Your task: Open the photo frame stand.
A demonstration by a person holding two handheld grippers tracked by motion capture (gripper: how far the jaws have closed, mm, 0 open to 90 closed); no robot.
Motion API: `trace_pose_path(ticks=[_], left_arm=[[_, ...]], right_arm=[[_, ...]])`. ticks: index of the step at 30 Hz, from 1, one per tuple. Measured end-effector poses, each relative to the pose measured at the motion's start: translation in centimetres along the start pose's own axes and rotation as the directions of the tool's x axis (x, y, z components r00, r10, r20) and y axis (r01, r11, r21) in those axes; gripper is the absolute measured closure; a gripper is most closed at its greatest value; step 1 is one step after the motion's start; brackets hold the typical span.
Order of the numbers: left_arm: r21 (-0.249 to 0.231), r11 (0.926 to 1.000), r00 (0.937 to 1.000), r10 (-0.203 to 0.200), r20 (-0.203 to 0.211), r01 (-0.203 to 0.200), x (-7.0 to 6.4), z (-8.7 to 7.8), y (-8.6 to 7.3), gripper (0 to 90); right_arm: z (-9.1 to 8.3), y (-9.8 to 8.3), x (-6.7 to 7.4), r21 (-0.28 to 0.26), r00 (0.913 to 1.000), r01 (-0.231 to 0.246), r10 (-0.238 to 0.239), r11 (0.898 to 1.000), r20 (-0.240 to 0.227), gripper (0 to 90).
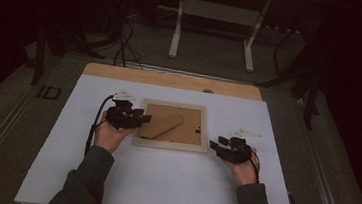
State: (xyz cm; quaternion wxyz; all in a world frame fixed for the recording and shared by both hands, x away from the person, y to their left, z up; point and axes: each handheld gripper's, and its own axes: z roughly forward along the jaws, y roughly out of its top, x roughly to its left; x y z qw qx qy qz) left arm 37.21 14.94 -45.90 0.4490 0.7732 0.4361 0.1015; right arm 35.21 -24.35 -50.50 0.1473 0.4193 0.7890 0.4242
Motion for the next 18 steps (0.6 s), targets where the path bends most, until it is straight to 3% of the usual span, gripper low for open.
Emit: trace_pose_path(ticks=[4, 9, 18], left_arm=[[0.022, 0.9995, 0.9996, 0.022, 0.018, -0.022, 0.2, 0.5, 0.0, 53.8], [0.03, 0.9995, 0.9992, 0.002, 0.041, -0.003, 0.5, 1.1, 0.1, 53.4], [0.061, 0.9981, 0.9985, 0.003, 0.055, -0.006, 0.7, 2.5, 0.6, 57.5]], right_arm=[[0.0, 0.0, 0.0, 0.004, 1.0, 0.001, -0.001, 1.0, -0.002, 52.8], [0.1, -0.1, 0.0, 0.005, 1.0, 0.002, -0.002, 1.0, -0.002, 52.5], [0.2, -0.1, 0.0, 0.009, 1.0, 0.002, -0.002, 1.0, -0.003, 52.3]])
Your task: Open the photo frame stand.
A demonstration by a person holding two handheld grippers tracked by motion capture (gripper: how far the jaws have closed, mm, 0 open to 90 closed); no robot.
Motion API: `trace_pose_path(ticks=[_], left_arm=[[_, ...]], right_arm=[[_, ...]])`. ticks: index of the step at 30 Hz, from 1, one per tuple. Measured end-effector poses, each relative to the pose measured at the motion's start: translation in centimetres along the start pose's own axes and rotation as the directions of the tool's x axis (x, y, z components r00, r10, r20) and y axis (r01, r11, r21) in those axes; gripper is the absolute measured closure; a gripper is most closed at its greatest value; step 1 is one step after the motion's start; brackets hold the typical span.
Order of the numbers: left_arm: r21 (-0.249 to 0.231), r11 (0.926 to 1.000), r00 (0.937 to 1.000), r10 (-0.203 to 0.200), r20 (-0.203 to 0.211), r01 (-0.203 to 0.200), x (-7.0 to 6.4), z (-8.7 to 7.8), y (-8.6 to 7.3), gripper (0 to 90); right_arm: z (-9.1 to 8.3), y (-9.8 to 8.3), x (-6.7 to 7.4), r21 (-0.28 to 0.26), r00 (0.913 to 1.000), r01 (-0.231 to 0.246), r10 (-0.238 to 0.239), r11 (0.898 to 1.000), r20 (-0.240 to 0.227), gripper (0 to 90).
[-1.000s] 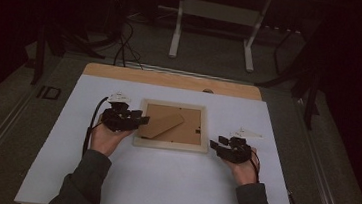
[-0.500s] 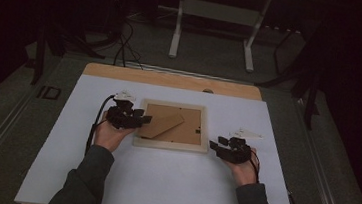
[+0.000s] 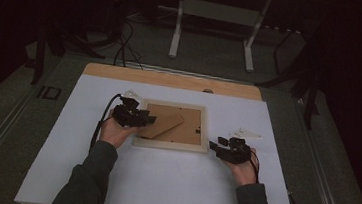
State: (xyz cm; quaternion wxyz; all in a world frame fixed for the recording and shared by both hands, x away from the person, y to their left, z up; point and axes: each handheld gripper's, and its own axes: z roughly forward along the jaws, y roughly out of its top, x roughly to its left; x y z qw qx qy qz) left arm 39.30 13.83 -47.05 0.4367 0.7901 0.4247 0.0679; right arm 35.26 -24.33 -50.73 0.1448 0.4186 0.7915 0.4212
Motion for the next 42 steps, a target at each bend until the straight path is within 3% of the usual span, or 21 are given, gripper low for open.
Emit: trace_pose_path(ticks=[22, 26, 31, 37, 42], left_arm=[[0.105, 0.9912, 0.9944, -0.087, 0.059, 0.081, 1.8, 3.6, 0.5, 48.4], [0.127, 0.9854, 0.9853, -0.128, 0.112, 0.114, 2.1, 4.4, 0.4, 47.9], [0.176, 0.9796, 0.9838, -0.121, 0.133, 0.096, 2.1, 5.3, 0.1, 46.7], [0.183, 0.9796, 0.9809, -0.113, 0.158, 0.083, 1.8, 5.6, 0.2, 46.7], [0.187, 0.9801, 0.9833, -0.097, 0.154, 0.067, 1.5, 5.7, 0.2, 44.7]], right_arm=[[0.1, -0.2, -0.1, 0.009, 0.9999, -0.008, 0.008, 1.0, -0.008, 52.1], [0.1, -0.2, -0.2, 0.007, 0.9999, -0.011, 0.011, 1.0, -0.008, 52.0], [0.2, -0.3, -0.3, 0.014, 0.9998, -0.014, 0.014, 1.0, -0.01, 52.0], [0.3, -0.4, -0.3, 0.019, 0.9999, -0.012, 0.013, 1.0, -0.01, 52.0], [0.3, -0.4, -0.2, 0.02, 0.9999, -0.012, 0.012, 1.0, -0.01, 51.9]])
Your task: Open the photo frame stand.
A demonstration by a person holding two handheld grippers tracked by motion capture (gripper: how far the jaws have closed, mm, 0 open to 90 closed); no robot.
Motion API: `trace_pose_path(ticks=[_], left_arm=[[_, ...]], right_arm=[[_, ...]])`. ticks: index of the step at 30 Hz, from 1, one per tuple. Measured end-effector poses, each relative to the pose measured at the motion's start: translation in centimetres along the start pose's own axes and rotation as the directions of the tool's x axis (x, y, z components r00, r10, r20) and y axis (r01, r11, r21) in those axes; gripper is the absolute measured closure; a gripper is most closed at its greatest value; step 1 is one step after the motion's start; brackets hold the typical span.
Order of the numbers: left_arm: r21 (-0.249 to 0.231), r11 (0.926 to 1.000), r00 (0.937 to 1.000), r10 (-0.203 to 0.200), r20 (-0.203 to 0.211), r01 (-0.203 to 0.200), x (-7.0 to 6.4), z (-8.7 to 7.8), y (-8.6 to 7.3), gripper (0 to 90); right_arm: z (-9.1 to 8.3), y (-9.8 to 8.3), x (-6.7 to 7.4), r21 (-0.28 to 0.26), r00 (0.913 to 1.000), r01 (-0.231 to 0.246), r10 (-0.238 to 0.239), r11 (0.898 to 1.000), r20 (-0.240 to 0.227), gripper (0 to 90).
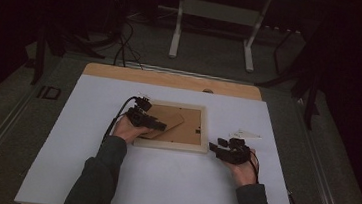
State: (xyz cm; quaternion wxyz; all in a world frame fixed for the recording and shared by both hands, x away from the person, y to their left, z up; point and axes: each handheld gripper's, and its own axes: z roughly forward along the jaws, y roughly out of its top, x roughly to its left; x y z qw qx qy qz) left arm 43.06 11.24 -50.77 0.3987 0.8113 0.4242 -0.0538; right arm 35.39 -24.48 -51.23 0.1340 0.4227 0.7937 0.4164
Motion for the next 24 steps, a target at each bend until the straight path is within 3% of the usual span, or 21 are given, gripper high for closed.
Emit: trace_pose_path(ticks=[7, 11, 24], left_arm=[[0.015, 0.9998, 0.9998, 0.011, -0.019, -0.011, -0.3, 0.3, 0.0, 39.9], [0.04, 0.9983, 0.998, 0.045, -0.046, -0.043, -0.6, 0.7, 0.0, 37.1], [0.063, 0.995, 0.9927, 0.082, -0.088, -0.077, -1.2, 1.0, 0.2, 40.9]], right_arm=[[0.1, -0.1, -0.1, 0.008, 1.0, 0.001, -0.001, 1.0, 0.001, 51.8], [0.1, -0.1, -0.1, 0.008, 1.0, 0.0, 0.0, 1.0, -0.001, 51.7], [0.2, -0.2, -0.1, 0.012, 1.0, -0.005, 0.005, 1.0, -0.001, 51.4]])
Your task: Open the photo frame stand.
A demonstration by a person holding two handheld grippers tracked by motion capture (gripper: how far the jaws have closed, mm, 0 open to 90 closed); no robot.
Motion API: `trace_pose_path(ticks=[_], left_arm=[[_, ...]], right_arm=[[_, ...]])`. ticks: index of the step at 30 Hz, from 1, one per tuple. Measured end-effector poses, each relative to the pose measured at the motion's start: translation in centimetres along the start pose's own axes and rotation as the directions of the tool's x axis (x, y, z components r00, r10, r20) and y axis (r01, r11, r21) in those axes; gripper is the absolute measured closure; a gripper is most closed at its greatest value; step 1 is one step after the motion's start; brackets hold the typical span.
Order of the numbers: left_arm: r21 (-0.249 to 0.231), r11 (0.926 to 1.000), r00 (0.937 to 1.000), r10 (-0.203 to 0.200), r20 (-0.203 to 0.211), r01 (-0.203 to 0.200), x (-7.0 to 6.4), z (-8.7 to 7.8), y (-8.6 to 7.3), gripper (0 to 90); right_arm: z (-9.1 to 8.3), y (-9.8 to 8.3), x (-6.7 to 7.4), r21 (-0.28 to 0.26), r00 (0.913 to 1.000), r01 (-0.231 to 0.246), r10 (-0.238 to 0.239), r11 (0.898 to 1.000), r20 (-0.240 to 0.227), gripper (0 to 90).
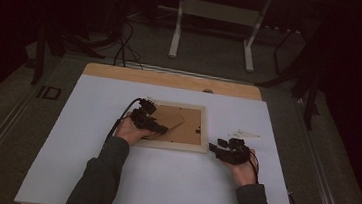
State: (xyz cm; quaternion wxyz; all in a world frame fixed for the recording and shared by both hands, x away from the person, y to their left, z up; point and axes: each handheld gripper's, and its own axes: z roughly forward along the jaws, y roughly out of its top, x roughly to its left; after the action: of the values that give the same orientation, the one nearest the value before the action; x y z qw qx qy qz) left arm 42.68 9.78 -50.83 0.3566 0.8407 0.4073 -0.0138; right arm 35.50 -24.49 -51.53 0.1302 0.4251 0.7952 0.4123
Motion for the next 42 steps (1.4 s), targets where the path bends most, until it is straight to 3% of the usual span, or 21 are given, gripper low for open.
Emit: trace_pose_path(ticks=[5, 8, 25, 33, 42], left_arm=[[-0.008, 0.9998, 0.9997, 0.02, -0.017, -0.02, -0.3, -0.1, 0.0, 40.9], [-0.003, 0.9996, 0.9993, 0.029, -0.024, -0.029, -0.5, -0.1, 0.0, 41.0], [-0.029, 0.9954, 0.9928, 0.088, -0.081, -0.091, -1.6, -0.6, -0.1, 41.1], [-0.046, 0.9913, 0.987, 0.118, -0.11, -0.123, -2.2, -0.9, -0.3, 41.1], [-0.056, 0.9835, 0.976, 0.162, -0.146, -0.172, -3.1, -1.3, -0.3, 41.1]], right_arm=[[0.0, 0.0, 0.0, -0.002, 1.0, -0.006, 0.006, 1.0, -0.002, 51.3], [0.0, 0.2, 0.0, -0.014, 0.9991, -0.031, 0.031, 0.999, -0.028, 50.8], [1.8, 1.6, 0.5, 0.01, 0.9994, -0.016, 0.016, 1.0, -0.032, 50.4], [2.7, 2.3, 0.3, 0.023, 0.9995, -0.018, 0.019, 1.0, -0.025, 50.4], [3.1, 3.7, -0.1, 0.019, 0.9997, -0.024, 0.024, 1.0, -0.008, 50.3]])
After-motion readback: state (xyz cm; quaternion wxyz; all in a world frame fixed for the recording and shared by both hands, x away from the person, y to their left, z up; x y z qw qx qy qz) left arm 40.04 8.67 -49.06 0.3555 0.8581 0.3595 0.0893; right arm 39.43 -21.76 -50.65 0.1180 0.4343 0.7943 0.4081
